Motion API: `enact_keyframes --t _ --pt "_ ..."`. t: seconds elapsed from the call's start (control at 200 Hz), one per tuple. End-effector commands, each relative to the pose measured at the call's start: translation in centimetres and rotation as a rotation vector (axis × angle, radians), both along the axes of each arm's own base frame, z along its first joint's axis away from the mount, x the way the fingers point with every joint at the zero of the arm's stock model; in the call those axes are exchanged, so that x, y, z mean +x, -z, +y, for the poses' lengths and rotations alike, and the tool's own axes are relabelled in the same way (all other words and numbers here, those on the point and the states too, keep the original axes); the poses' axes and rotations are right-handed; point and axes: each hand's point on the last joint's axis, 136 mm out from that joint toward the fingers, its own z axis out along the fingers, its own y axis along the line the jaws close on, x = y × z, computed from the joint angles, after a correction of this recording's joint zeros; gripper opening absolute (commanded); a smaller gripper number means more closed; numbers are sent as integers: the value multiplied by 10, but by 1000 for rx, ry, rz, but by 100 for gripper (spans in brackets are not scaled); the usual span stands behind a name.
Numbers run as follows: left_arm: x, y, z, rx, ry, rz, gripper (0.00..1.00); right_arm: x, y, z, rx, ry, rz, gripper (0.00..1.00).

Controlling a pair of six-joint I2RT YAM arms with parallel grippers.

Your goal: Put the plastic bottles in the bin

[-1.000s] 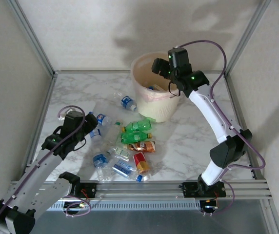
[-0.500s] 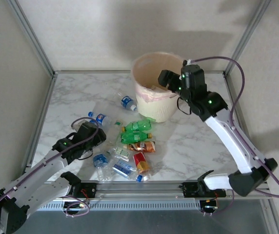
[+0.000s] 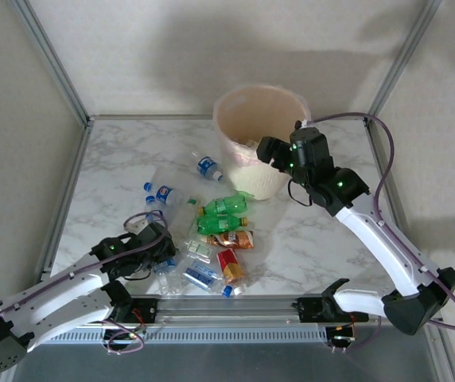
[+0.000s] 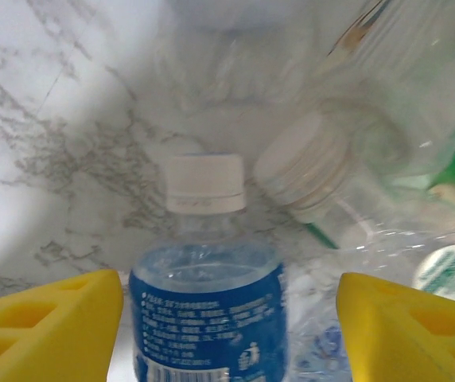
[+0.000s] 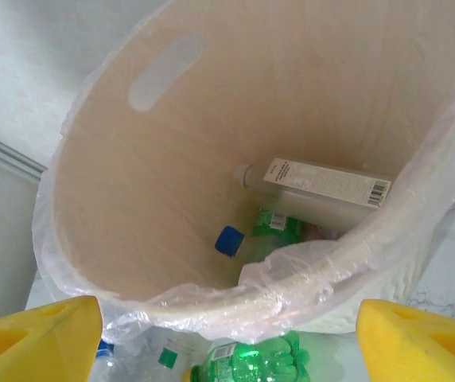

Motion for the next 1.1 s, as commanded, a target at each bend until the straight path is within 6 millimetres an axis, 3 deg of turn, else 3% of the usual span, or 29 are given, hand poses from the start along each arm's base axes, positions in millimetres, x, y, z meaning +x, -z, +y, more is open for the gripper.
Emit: enact_keyframes --t 0.0,0.461,0.671,0.921,1.096 --pt "-8 15 -1 21 -5 48 71 -7 -9 -3 35 17 -25 83" --pt "-8 49 -10 42 14 82 70 -17 0 -13 34 36 -8 82" --pt "-7 51 -8 57 13 80 65 -20 9 -11 41 32 10 81" --pt "6 21 -7 57 -14 7 56 -25 8 -8 63 14 9 81" --pt "30 -39 -12 39 -37 -119 56 -30 1 7 86 -59 -8 81"
